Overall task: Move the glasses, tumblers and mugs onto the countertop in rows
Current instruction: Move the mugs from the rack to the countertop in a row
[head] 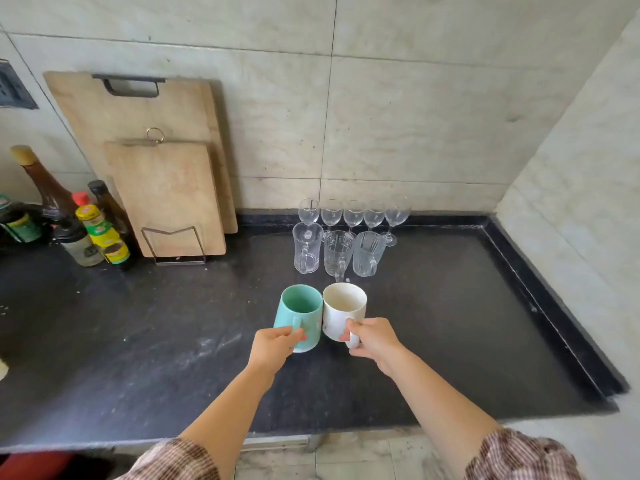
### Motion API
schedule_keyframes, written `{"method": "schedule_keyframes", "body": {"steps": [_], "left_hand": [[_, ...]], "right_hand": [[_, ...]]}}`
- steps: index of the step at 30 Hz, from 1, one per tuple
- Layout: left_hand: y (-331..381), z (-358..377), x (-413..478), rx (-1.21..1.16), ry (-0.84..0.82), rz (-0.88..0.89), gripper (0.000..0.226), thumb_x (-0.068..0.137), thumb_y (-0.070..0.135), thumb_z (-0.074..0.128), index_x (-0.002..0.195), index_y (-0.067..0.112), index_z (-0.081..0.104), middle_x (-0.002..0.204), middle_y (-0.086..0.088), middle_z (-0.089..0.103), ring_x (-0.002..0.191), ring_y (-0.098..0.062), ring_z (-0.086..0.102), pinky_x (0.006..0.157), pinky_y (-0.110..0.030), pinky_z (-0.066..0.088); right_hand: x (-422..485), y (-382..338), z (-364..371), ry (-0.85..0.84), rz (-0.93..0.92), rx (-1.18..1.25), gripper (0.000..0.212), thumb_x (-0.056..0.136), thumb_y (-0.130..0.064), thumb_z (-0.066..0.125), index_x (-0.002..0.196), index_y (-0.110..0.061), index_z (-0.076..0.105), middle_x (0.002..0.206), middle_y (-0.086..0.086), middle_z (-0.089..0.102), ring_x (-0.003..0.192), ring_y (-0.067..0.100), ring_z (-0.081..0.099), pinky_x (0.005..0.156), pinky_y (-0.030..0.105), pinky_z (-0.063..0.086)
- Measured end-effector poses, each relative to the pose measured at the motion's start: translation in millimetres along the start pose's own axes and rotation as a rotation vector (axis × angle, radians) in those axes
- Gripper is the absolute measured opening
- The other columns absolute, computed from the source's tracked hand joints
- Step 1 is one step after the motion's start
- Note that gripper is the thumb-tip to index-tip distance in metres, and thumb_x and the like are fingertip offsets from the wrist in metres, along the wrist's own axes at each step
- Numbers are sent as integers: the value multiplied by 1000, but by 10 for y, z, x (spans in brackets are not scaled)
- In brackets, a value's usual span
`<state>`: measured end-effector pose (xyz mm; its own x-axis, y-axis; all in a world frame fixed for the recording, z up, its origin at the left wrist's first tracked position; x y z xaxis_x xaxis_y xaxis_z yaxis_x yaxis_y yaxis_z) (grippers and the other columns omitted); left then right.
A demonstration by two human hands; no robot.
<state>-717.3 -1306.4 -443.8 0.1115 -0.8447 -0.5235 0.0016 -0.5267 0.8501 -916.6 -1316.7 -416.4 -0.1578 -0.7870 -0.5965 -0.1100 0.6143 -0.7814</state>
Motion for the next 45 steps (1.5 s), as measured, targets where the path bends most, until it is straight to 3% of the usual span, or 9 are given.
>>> {"method": "schedule_keyframes", "body": {"steps": [4,10,18,21,25,30,33,38,45], "left_hand": [[-41,121,152,3,12,-29,8,78,22,75,71,23,77,91,-4,74,88,-18,64,93,-38,51],[-105,261,307,-42,44,-23,8,81,27,73,77,23,80,84,8,76,85,-10,64,86,-29,49],[-207,332,435,-64,60,-17,24,86,24,66,104,11,74,97,10,71,95,-4,60,86,-26,43],[-238,352,438,-60,50,-9,21,87,23,65,103,11,74,97,8,71,97,-6,60,86,-25,41],[-240,369,427,0,56,1,16,89,24,63,94,16,76,100,3,70,97,-12,60,88,-29,42],[-164,394,449,203,121,14,19,91,27,61,80,18,74,88,-5,71,73,-15,59,62,-21,44],[-138,401,458,313,133,14,22,92,22,59,80,11,74,84,-14,70,65,-19,53,60,-27,42],[-112,418,480,410,134,25,26,93,19,54,83,-1,67,77,-13,62,62,-18,46,57,-28,36],[-51,463,442,403,196,27,34,93,24,54,82,-7,64,71,-12,56,60,-21,41,57,-30,33]], "right_hand": [[255,31,-36,16,48,20,26,93,-16,61,70,-6,68,101,17,72,101,28,65,79,37,59],[476,93,-116,40,71,25,25,94,-17,59,86,3,73,79,-1,70,87,15,63,77,31,59],[613,110,-111,39,90,11,22,94,-21,59,76,-15,69,84,-2,71,95,16,63,72,25,56],[625,132,-101,26,86,-46,26,95,-21,57,71,-17,68,96,3,71,100,20,62,88,35,55],[653,141,-79,11,103,-92,22,96,-21,56,79,-14,69,96,1,69,98,18,62,83,29,54],[639,177,-61,3,45,-188,19,97,-19,52,106,-9,65,88,-2,68,91,15,64,90,34,54],[633,155,-54,-7,-4,-287,21,98,-21,50,101,-8,67,85,-3,68,91,16,64,94,39,53],[614,151,-50,-7,-21,-329,20,98,-22,49,89,-15,65,85,-3,68,91,17,64,95,40,52],[606,159,-33,19,9,-355,20,98,-25,51,97,-13,67,87,-3,67,86,15,65,91,36,54]]}}
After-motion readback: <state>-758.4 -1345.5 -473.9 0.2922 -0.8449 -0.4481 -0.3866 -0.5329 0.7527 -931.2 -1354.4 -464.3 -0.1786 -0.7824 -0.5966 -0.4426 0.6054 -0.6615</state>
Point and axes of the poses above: each hand's wrist, its own x-axis towards the middle knuckle, its own z-axis out of the palm, y = z × x, the point moved 1 cm from there along x, towards the middle knuckle
